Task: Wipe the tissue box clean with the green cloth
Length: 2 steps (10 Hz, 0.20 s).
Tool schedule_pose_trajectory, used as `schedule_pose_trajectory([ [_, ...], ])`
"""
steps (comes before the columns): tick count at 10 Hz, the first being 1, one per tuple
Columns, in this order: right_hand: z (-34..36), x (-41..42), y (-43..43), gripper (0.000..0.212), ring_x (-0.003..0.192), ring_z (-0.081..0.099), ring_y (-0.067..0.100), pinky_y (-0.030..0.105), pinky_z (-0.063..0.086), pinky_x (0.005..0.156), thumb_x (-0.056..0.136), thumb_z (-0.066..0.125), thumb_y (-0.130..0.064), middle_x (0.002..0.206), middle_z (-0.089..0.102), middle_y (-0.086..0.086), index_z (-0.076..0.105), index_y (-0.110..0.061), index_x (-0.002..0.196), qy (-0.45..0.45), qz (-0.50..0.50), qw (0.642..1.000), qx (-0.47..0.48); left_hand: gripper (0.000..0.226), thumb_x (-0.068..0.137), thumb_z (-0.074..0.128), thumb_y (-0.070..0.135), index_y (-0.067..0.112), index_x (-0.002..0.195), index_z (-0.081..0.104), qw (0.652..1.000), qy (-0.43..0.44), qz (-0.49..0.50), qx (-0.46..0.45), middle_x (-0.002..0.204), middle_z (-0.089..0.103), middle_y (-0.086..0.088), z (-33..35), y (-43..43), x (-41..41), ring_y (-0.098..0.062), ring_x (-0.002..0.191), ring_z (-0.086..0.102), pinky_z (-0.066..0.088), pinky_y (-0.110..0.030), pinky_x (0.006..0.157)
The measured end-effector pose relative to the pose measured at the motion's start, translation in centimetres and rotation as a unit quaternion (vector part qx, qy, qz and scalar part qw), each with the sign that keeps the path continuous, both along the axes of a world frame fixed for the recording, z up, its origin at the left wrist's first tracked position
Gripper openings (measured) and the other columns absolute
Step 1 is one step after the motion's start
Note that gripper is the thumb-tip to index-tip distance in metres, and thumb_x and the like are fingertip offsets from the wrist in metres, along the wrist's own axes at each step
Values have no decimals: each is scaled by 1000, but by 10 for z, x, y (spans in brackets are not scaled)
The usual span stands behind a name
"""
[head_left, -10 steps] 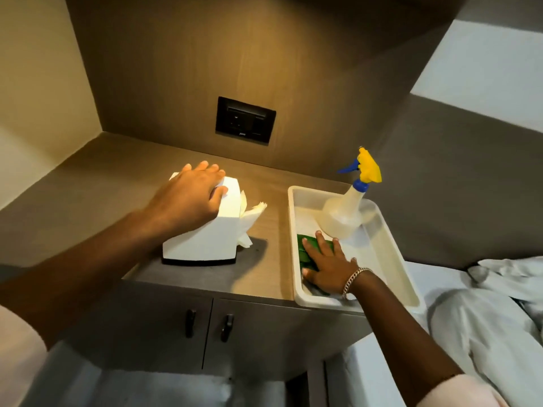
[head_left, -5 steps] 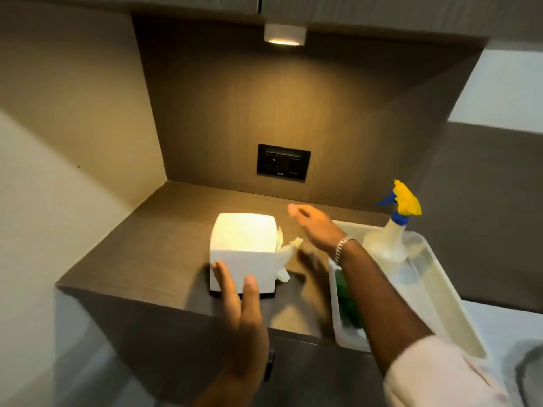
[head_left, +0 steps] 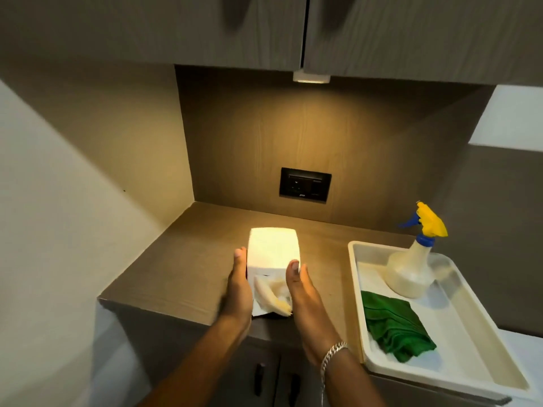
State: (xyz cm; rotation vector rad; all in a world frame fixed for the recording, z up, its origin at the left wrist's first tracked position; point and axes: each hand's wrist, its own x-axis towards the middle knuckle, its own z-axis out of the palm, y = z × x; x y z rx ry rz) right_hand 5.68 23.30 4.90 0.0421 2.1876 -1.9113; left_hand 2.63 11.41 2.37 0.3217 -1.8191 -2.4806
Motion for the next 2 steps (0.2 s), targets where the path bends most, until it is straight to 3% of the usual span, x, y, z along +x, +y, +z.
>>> schedule_pose_trajectory([
  [1, 9, 10, -22, 100, 139, 31, 26, 40, 32, 105, 66, 27, -79, 159, 18, 1, -5, -32, 149, 4, -26, 1000, -4, 71, 86, 21, 66, 20, 126, 55, 995, -6, -63, -73, 119, 66, -15, 19, -12, -4, -36, 105, 64, 49, -56, 96],
  [2, 29, 28, -24, 94, 132, 40, 25, 39, 37, 101, 72, 36, -74, 156, 30, 5, 11, -28, 149, 56, -153, 985, -52, 71, 89, 20, 63, 22, 145, 32, 988, -6, -79, -136, 142, 49, -14, 37, -18, 8, -34, 123, 53, 44, -54, 103],
])
